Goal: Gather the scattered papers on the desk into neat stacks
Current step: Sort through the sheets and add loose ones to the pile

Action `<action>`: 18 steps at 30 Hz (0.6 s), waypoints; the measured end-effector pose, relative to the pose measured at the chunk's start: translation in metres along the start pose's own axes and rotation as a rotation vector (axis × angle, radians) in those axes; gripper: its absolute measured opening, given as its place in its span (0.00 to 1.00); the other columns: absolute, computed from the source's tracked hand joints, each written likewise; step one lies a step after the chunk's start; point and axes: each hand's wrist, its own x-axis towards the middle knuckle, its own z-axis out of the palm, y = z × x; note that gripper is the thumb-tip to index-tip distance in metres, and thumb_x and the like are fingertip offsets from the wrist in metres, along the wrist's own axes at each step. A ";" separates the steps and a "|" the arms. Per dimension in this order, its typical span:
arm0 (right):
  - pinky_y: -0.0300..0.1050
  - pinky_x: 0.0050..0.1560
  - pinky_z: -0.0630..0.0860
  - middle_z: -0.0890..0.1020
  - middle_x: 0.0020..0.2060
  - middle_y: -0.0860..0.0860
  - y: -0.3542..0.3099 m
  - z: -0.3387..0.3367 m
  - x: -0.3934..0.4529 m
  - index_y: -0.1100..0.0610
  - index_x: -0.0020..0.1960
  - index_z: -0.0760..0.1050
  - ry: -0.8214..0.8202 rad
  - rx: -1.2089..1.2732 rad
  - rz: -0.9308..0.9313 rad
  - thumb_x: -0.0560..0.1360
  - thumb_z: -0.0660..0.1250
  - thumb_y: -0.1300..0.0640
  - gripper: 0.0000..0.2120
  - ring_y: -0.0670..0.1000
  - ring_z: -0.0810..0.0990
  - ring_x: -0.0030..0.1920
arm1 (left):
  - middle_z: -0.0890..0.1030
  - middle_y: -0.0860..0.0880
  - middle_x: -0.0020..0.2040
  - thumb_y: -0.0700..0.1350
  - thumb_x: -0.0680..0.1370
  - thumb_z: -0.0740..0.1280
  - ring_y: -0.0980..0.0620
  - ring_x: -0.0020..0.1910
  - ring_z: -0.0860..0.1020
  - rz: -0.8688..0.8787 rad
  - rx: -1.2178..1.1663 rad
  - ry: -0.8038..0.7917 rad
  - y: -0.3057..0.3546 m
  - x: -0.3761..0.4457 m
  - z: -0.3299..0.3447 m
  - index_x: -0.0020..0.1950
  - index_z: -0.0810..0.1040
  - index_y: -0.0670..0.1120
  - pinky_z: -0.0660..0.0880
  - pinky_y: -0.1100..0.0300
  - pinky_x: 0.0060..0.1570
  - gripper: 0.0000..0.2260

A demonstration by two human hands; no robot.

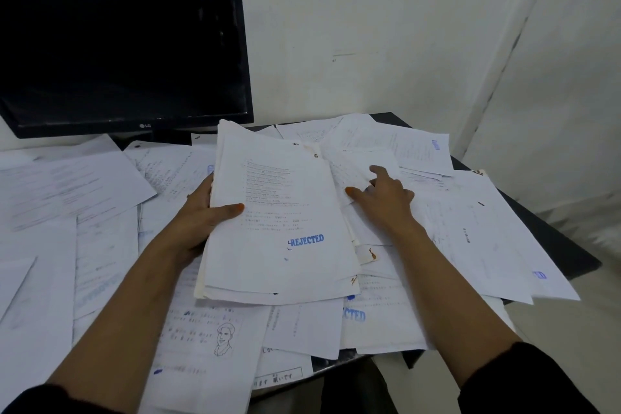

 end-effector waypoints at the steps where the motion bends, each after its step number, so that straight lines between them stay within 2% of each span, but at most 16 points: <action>1: 0.50 0.63 0.65 0.80 0.52 0.52 -0.002 0.000 -0.001 0.53 0.72 0.64 -0.012 0.129 -0.020 0.74 0.70 0.47 0.31 0.53 0.75 0.59 | 0.82 0.52 0.60 0.36 0.75 0.71 0.51 0.55 0.82 0.004 0.005 -0.005 0.000 0.000 0.000 0.71 0.70 0.52 0.81 0.57 0.46 0.27; 3: 0.38 0.51 0.72 0.77 0.45 0.51 -0.007 -0.001 -0.005 0.53 0.72 0.65 -0.010 0.317 -0.036 0.73 0.71 0.57 0.30 0.50 0.77 0.47 | 0.82 0.52 0.61 0.36 0.75 0.71 0.50 0.56 0.82 0.004 0.003 -0.025 0.001 -0.001 0.001 0.71 0.70 0.52 0.81 0.55 0.48 0.27; 5: 0.32 0.42 0.71 0.75 0.41 0.49 -0.008 -0.003 -0.006 0.51 0.70 0.67 0.038 0.414 0.005 0.72 0.71 0.64 0.29 0.47 0.76 0.42 | 0.82 0.51 0.60 0.36 0.75 0.70 0.49 0.56 0.82 0.001 -0.014 -0.035 0.001 -0.001 0.003 0.70 0.70 0.52 0.81 0.54 0.49 0.26; 7: 0.38 0.45 0.77 0.73 0.40 0.47 -0.006 -0.005 -0.005 0.51 0.69 0.69 0.112 0.509 0.082 0.71 0.69 0.67 0.29 0.50 0.77 0.42 | 0.83 0.51 0.59 0.35 0.75 0.70 0.49 0.55 0.82 -0.004 -0.040 -0.025 0.001 -0.002 0.005 0.69 0.72 0.51 0.81 0.54 0.48 0.24; 9: 0.49 0.51 0.80 0.73 0.41 0.47 -0.001 -0.008 -0.004 0.53 0.68 0.69 0.272 0.579 0.171 0.71 0.67 0.69 0.28 0.49 0.76 0.42 | 0.83 0.51 0.59 0.35 0.75 0.70 0.48 0.55 0.82 -0.011 -0.061 -0.006 0.001 -0.001 0.006 0.69 0.72 0.50 0.81 0.53 0.48 0.23; 11: 0.50 0.54 0.80 0.77 0.49 0.50 0.004 -0.016 -0.003 0.54 0.70 0.64 0.463 0.727 0.292 0.72 0.66 0.69 0.29 0.49 0.77 0.45 | 0.82 0.50 0.59 0.35 0.76 0.69 0.48 0.55 0.82 -0.006 -0.078 0.041 0.000 0.000 0.009 0.68 0.73 0.48 0.82 0.55 0.48 0.22; 13: 0.47 0.53 0.80 0.76 0.61 0.54 0.008 -0.022 -0.002 0.53 0.74 0.58 0.568 0.890 0.383 0.73 0.66 0.68 0.33 0.50 0.78 0.52 | 0.82 0.49 0.59 0.34 0.76 0.70 0.50 0.53 0.83 0.001 -0.088 0.114 -0.002 0.001 0.012 0.68 0.73 0.47 0.82 0.58 0.45 0.22; 15: 0.44 0.48 0.81 0.75 0.63 0.51 0.013 -0.024 -0.004 0.47 0.77 0.53 0.559 0.939 0.397 0.74 0.66 0.67 0.38 0.50 0.79 0.52 | 0.82 0.49 0.58 0.34 0.76 0.69 0.51 0.52 0.83 0.007 -0.107 0.152 -0.004 0.003 0.015 0.68 0.74 0.46 0.81 0.60 0.45 0.22; 18: 0.47 0.45 0.82 0.73 0.59 0.47 0.016 -0.025 -0.006 0.39 0.77 0.50 0.380 0.979 0.395 0.73 0.67 0.65 0.42 0.48 0.79 0.50 | 0.82 0.52 0.55 0.33 0.76 0.69 0.54 0.49 0.83 0.019 -0.112 0.183 -0.004 0.003 0.018 0.65 0.75 0.48 0.81 0.62 0.43 0.20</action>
